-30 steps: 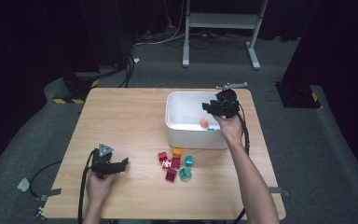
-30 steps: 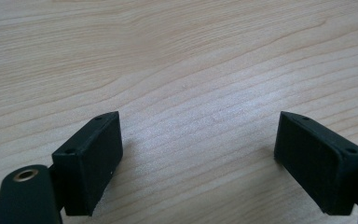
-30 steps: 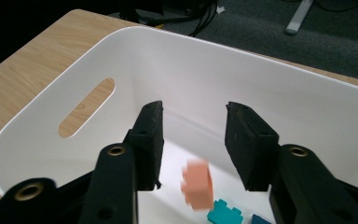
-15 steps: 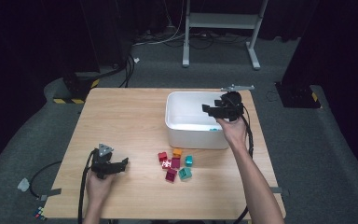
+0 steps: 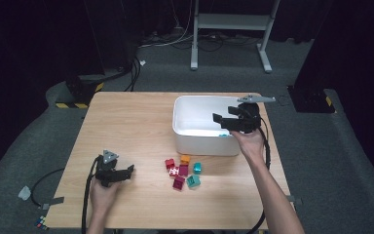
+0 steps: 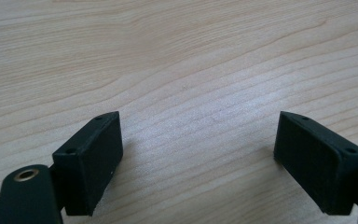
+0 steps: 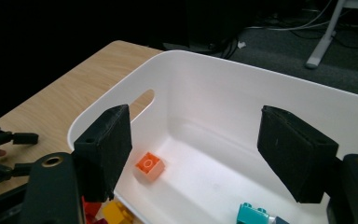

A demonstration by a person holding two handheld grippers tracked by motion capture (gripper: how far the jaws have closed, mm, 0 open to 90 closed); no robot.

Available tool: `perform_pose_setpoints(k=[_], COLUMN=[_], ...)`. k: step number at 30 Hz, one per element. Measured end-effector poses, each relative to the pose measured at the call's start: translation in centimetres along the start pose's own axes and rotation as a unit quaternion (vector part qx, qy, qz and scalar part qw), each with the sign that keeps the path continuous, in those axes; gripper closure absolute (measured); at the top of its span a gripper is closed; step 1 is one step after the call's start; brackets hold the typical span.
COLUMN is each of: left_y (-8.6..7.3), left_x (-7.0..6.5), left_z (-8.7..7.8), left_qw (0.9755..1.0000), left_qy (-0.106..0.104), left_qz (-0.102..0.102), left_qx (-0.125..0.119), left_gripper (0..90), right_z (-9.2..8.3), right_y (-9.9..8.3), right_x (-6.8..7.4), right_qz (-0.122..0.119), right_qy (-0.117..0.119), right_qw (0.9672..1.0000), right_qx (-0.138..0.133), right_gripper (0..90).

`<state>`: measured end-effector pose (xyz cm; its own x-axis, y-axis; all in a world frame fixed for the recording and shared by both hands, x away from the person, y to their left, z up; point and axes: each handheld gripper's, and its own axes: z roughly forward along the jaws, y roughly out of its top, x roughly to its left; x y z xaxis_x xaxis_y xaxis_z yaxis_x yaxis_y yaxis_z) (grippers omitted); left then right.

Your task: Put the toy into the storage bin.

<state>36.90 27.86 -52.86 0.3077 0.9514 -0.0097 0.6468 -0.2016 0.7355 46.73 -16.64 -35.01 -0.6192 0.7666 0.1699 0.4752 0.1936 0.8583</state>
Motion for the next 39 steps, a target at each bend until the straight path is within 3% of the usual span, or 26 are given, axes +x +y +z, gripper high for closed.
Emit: perform_pose_setpoints(k=[12, 19, 39], left_y=[0.0, 0.0, 0.0], left_x=[0.0, 0.0, 0.0], left_z=[0.0, 0.0, 0.0], left_qw=[1.0, 1.0, 1.0], left_qy=[0.0, 0.0, 0.0], left_qz=[0.0, 0.001, 0.001], left_qx=[0.0, 0.001, 0.001], left_gripper=[15.6, 15.5, 15.5], right_z=[-2.6, -3.8, -4.2], right_y=[-1.2, -2.7, -7.1], right_x=[1.4, 2.2, 3.3], right_qz=[-0.015, -0.022, -0.029], right_qy=[0.019, 0.026, 0.03], right_qw=[0.9992, 0.999, 0.9987], right_qx=[-0.03, -0.029, -0.03], right_gripper=[23.5, 23.5, 27.0])
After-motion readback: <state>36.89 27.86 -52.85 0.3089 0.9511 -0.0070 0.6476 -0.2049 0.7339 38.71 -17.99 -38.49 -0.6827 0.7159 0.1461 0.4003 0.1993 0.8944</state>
